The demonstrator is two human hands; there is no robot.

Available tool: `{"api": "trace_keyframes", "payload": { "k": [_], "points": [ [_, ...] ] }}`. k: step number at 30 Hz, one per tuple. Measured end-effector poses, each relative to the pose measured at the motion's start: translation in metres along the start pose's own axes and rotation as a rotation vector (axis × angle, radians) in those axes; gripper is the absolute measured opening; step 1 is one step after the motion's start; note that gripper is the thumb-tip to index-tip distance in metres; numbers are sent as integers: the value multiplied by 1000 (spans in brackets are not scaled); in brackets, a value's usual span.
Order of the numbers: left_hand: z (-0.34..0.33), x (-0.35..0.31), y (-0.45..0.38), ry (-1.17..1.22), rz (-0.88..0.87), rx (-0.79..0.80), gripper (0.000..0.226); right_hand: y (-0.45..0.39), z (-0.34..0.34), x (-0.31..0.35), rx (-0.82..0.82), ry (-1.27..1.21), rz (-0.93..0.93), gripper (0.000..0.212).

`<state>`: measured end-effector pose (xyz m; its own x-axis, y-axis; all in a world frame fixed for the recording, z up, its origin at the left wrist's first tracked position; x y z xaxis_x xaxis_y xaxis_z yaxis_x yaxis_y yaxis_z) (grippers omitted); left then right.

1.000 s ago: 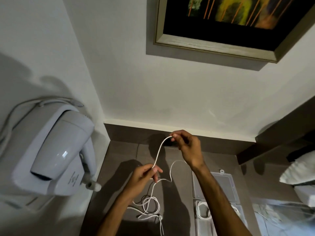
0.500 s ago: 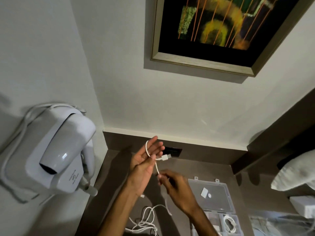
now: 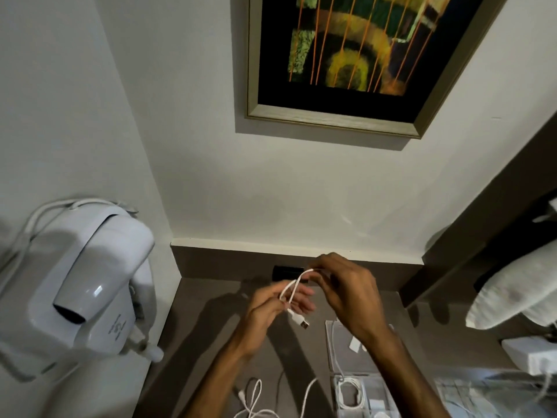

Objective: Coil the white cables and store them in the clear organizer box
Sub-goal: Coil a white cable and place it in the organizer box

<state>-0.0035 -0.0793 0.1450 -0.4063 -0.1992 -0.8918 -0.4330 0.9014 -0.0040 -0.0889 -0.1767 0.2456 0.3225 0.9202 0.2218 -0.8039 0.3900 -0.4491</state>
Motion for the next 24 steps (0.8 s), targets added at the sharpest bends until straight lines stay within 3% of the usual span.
{"api": "trace_keyframes", "payload": {
  "k": [3, 6, 10, 14, 16, 19, 22, 24],
  "points": [
    [-19, -16, 3, 189, 45, 136, 56, -3, -17, -21, -4, -210, -138, 16],
    [-32, -28, 5, 399, 87, 215, 77, 23, -68, -16, 175, -484, -305, 35],
    [-6, -35, 3, 488, 28, 66, 87, 78, -122, 24, 497, -576, -390, 23],
    [19, -31, -9, 100, -17, -195, 91, 67, -77, 31, 372, -304, -260, 13],
    [13, -17, -13, -56, 96, -203, 104, 55, -54, 35, 356, -99, -137, 9],
    [8, -7, 3, -356, 47, -170, 68, 42, -37, 39, 362, 130, 23, 16],
    [-1, 1, 23, -393, 128, -114, 53, 22, -9, 34, 257, 246, 115, 20],
    [-9, -5, 21, -345, 154, -84, 60, 10, 5, 25, 190, 260, 143, 19]
  ]
}}
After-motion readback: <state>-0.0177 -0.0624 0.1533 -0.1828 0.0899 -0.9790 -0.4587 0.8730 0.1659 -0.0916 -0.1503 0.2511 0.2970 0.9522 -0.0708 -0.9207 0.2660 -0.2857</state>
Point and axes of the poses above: each hand's wrist, its own y-axis away from the middle knuckle, its own z-axis out of the back of the hand, x = y × z, the point moved 10 cm from there along -y, towards the middle knuckle, and after that the axes turned 12 degrees about y, right-handed, at the moved point
